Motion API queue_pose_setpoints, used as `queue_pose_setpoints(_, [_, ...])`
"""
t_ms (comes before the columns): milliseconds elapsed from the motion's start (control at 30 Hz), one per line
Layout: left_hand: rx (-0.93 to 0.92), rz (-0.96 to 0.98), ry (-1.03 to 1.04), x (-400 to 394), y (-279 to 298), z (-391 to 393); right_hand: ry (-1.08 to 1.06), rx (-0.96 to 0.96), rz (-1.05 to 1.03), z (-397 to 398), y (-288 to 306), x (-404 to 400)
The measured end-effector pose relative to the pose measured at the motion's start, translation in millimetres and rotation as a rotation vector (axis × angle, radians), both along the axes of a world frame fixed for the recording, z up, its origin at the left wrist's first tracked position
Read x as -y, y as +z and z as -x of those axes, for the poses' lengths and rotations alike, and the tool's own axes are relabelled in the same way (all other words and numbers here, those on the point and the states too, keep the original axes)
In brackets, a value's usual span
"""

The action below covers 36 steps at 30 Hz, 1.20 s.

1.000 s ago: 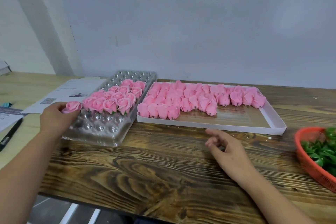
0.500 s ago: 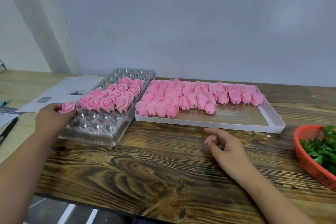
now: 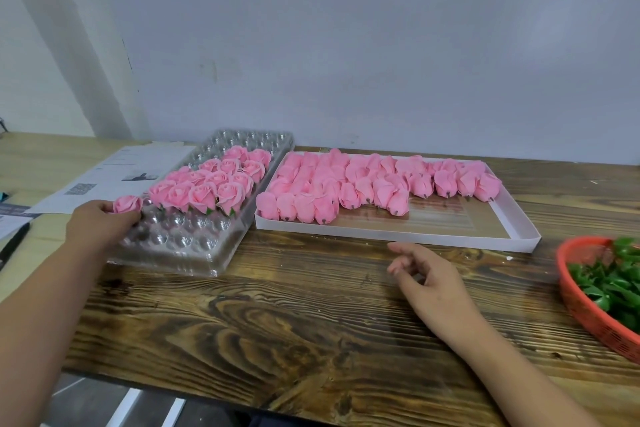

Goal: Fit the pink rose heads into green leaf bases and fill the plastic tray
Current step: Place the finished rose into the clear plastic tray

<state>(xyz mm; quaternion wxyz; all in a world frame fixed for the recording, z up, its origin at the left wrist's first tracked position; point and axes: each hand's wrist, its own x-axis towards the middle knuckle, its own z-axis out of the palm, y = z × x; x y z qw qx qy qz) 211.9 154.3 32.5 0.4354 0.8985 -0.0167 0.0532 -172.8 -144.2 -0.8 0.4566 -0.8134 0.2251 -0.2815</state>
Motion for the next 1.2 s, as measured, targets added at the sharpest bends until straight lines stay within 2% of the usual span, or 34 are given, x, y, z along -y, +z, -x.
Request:
queue_pose_setpoints(333, [-0.091, 0.169, 0.007, -7, 12, 12, -0.006, 0.005, -0.014, -1, -5, 1])
queue_pose_setpoints(400, [0.015, 0.186, 0.054, -5, 14, 23, 0.000, -0.003, -0.008, -1, -6, 2])
queue_pose_setpoints(533, [0.338, 0.349, 0.044, 18, 20, 64, -0.001, -0.009, -0.005, -1, -7, 2])
queue_pose_setpoints(633, [0.420, 0.463, -0.087, 53, 26, 103, -0.005, -0.014, -0.007, -2, -7, 2])
queue_pose_setpoints(700, [0.410, 0.494, -0.198, 77, 24, 127, -0.008, -0.008, -0.014, -1, -7, 2])
queue_pose_setpoints(900, [0.294, 0.389, -0.542, 128, -2, 178, -0.013, -0.007, -0.025, -1, -6, 2])
queue_pose_setpoints(1100, [0.228, 0.195, -0.769, 156, -22, 198, -0.006, -0.022, -0.020, -1, -6, 3])
queue_pose_setpoints(1200, [0.208, 0.094, -0.815, 161, -26, 200, -0.010, -0.026, -0.017, -1, -5, 2])
